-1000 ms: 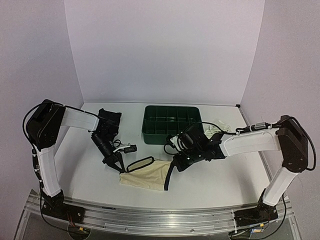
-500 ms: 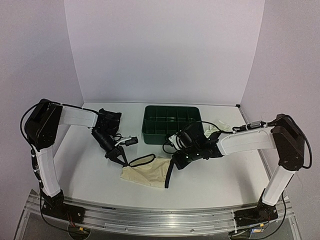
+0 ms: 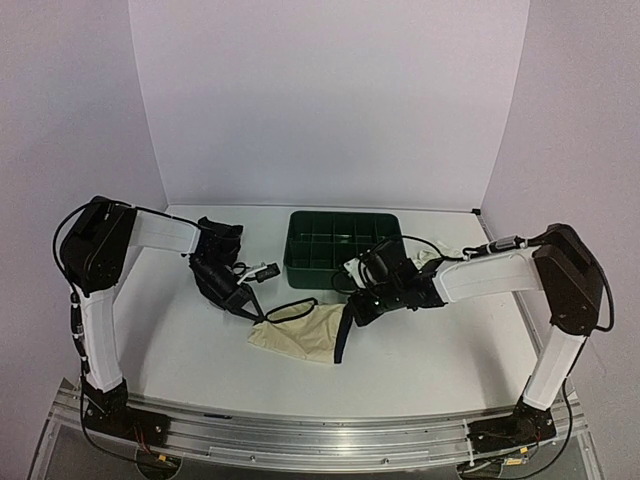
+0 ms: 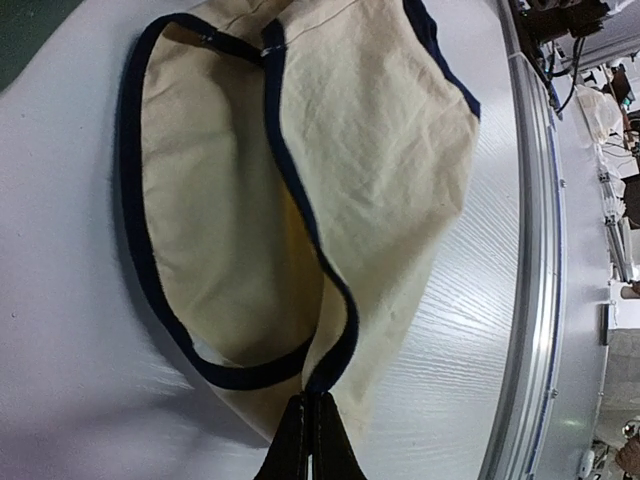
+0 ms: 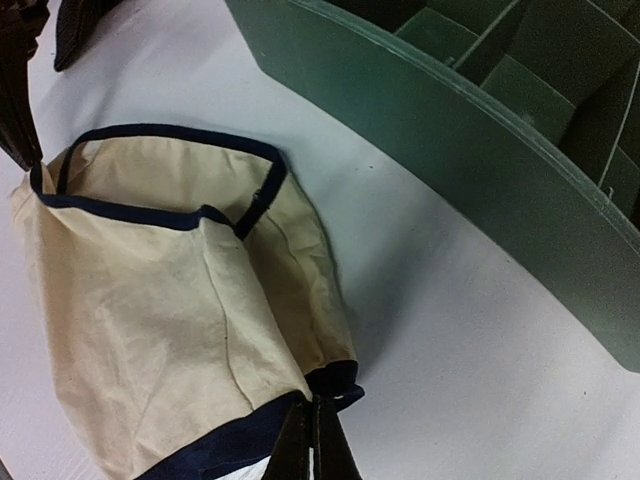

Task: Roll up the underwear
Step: Fold the underwear at the center of the board.

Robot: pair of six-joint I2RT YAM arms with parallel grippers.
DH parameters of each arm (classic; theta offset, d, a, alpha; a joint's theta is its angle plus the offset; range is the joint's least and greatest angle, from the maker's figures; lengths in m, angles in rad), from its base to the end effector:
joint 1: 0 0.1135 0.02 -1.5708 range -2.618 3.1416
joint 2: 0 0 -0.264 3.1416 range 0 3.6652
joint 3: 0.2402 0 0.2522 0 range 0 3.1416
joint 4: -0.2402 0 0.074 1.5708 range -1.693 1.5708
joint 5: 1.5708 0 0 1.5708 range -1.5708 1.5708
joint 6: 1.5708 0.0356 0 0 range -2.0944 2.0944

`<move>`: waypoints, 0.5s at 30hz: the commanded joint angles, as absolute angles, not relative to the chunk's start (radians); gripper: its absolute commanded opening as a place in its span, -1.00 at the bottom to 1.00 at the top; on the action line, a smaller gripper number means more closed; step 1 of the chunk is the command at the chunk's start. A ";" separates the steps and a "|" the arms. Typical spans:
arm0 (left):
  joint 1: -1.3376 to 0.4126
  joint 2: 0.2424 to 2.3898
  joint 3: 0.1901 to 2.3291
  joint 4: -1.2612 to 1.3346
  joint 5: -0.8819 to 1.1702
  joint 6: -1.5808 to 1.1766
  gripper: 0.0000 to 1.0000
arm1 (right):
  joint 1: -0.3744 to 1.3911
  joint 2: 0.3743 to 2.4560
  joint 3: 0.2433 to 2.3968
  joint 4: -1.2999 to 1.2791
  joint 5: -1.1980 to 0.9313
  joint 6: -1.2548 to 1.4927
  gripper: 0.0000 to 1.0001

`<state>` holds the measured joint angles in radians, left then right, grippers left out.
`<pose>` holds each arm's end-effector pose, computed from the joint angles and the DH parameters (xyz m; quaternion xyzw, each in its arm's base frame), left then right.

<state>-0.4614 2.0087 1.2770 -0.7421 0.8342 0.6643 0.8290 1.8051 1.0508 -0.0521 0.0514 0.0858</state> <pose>0.3140 -0.1856 0.1361 0.5039 0.7618 -0.3981 0.0851 0.2559 0.2765 0.1672 -0.3279 0.8677 0.1433 0.3450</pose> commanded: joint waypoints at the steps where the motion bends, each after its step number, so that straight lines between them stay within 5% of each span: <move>1: -0.459 2.060 1.312 -0.661 0.811 0.601 -1.00 | 0.794 1.863 1.085 -0.015 0.048 0.135 -1.00; 8: -0.459 2.068 1.297 -0.627 0.748 0.593 -0.98 | 0.772 1.916 1.104 -0.018 0.064 0.166 -0.88; 15: -0.456 2.030 1.283 -0.637 0.715 0.597 -0.50 | 0.772 1.862 1.129 -0.098 0.072 0.122 -0.23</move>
